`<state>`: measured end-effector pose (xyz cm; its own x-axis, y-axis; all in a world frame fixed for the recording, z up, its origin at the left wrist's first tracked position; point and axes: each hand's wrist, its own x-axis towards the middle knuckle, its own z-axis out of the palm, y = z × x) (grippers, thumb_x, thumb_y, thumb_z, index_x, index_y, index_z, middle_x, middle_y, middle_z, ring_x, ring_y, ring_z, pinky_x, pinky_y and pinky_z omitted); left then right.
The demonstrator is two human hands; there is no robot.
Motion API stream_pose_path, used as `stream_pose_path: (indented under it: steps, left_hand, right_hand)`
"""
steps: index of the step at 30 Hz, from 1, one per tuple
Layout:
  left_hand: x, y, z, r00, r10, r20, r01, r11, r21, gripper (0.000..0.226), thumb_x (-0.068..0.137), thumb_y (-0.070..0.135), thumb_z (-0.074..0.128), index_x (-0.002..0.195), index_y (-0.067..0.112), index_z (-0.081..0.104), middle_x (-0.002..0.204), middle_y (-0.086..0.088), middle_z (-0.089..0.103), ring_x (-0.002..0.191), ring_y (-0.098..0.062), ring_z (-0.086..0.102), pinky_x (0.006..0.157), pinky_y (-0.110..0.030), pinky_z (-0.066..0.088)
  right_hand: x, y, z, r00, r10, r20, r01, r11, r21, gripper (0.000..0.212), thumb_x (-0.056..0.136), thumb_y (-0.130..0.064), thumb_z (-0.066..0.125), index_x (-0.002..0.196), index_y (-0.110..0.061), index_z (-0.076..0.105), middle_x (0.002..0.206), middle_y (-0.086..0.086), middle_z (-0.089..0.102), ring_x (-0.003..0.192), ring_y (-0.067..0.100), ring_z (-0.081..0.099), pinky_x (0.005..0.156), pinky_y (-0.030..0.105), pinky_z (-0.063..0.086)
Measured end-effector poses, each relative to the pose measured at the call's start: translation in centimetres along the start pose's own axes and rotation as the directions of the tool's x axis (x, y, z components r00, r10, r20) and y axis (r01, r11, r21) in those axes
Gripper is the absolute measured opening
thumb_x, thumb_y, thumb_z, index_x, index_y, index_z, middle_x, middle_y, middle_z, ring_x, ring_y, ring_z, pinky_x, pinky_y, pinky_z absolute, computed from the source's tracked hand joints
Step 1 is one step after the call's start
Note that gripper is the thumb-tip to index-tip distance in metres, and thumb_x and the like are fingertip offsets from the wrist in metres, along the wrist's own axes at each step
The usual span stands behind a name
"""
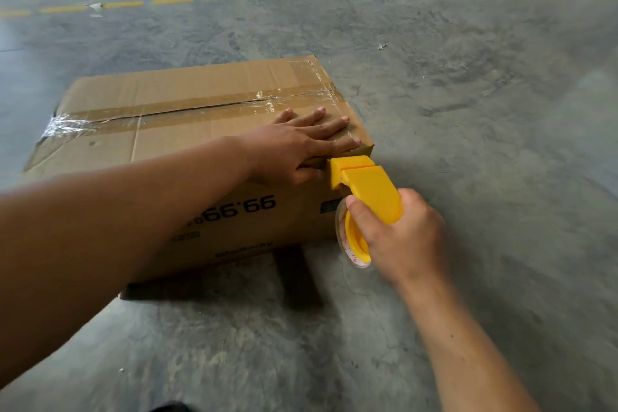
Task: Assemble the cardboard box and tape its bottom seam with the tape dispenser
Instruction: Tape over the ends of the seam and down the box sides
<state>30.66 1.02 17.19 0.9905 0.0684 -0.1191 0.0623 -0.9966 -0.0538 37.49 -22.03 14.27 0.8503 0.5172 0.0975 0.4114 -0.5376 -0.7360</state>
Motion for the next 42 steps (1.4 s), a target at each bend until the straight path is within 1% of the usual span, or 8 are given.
stream_pose_path:
  steps: [8,15,26,31,35,39,41,42]
  left_hand:
    - [-0.2,0.2,-0.1,1.000,0.010,-0.006,-0.009,0.999,0.052,0.075,0.098,0.041,0.043,0.146,0.054,-0.013,0.165,0.011,-0.011,0.152,-0.030,-0.005,0.114,-0.065,0.018]
    - [-0.1,0.5,-0.3,1.000,-0.002,0.012,0.001,0.998,0.062,0.075,0.098,0.039,0.047,0.152,0.051,-0.004,0.165,0.011,-0.011,0.152,-0.030,-0.006,0.114,-0.066,0.017]
    - [-0.1,0.6,0.0,1.000,0.010,0.007,-0.010,0.997,0.078,0.071,0.100,0.048,0.041,0.149,0.052,-0.011,0.165,0.011,-0.013,0.152,-0.031,-0.008,0.114,-0.068,0.015]
    - [-0.7,1.4,0.0,0.998,0.013,0.061,-0.025,0.980,0.197,0.055,0.103,0.046,0.027,0.149,0.060,0.000,0.163,0.006,-0.024,0.151,-0.031,-0.016,0.116,-0.067,0.013]
    - [-0.7,1.8,-0.1,0.996,0.010,0.091,-0.027,0.983,0.184,0.056,0.104,0.038,0.035,0.150,0.059,0.011,0.163,0.004,-0.025,0.150,-0.032,-0.018,0.116,-0.067,0.011]
    - [-1.0,1.4,-0.7,0.995,0.048,0.082,-0.052,0.998,0.046,0.049,0.099,0.025,0.049,0.140,0.053,0.046,0.164,0.008,-0.019,0.151,-0.026,-0.018,0.117,-0.065,0.004]
    - [-1.2,1.5,-0.6,0.998,0.058,0.031,-0.057,0.997,-0.047,0.046,0.100,0.025,0.049,0.142,0.043,0.047,0.165,0.010,-0.009,0.152,-0.025,-0.011,0.120,-0.060,0.002]
    - [-1.4,1.6,-0.5,0.999,0.038,-0.007,-0.038,0.993,-0.111,0.050,0.101,0.028,0.049,0.149,0.036,0.039,0.165,0.010,0.000,0.153,-0.025,-0.004,0.121,-0.057,0.004]
  right_hand:
    - [0.7,-0.7,-0.3,0.999,0.025,0.042,-0.025,1.000,-0.013,0.056,0.070,-0.074,0.061,0.075,-0.018,0.059,0.069,-0.004,0.060,0.061,0.014,0.055,0.048,0.025,0.033]
    - [1.0,-0.9,-0.8,0.992,0.079,0.094,-0.077,0.997,-0.019,0.060,0.070,-0.076,0.060,0.074,-0.016,0.063,0.069,-0.001,0.063,0.063,0.019,0.060,0.049,0.026,0.035]
    - [-1.0,1.2,1.0,0.978,0.166,0.128,-0.152,0.982,-0.108,0.059,0.067,-0.077,0.060,0.075,-0.018,0.064,0.070,-0.003,0.063,0.061,0.014,0.056,0.047,0.024,0.033]
    - [-0.9,1.5,0.5,0.994,0.071,0.084,-0.062,0.992,-0.106,0.055,0.069,-0.076,0.058,0.079,-0.023,0.060,0.071,-0.004,0.060,0.064,0.018,0.059,0.050,0.028,0.039]
    - [-0.8,1.3,-0.5,0.999,0.000,0.051,0.007,0.991,-0.136,0.050,0.070,-0.072,0.064,0.081,-0.024,0.057,0.068,-0.007,0.057,0.061,0.018,0.055,0.049,0.028,0.036]
    - [-0.3,0.9,-2.2,0.998,-0.057,0.014,0.058,0.989,-0.135,0.048,0.071,-0.067,0.068,0.082,-0.022,0.058,0.066,-0.007,0.056,0.060,0.023,0.052,0.052,0.029,0.038]
    - [-0.2,0.4,-3.1,0.996,-0.084,-0.025,0.080,0.988,-0.133,0.048,0.070,-0.066,0.069,0.079,-0.020,0.058,0.063,-0.007,0.055,0.057,0.023,0.049,0.050,0.029,0.033]
    - [-0.1,0.1,-3.5,0.994,-0.095,-0.052,0.088,0.988,-0.126,0.049,0.069,-0.066,0.068,0.078,-0.019,0.057,0.062,-0.007,0.055,0.057,0.023,0.048,0.050,0.029,0.032]
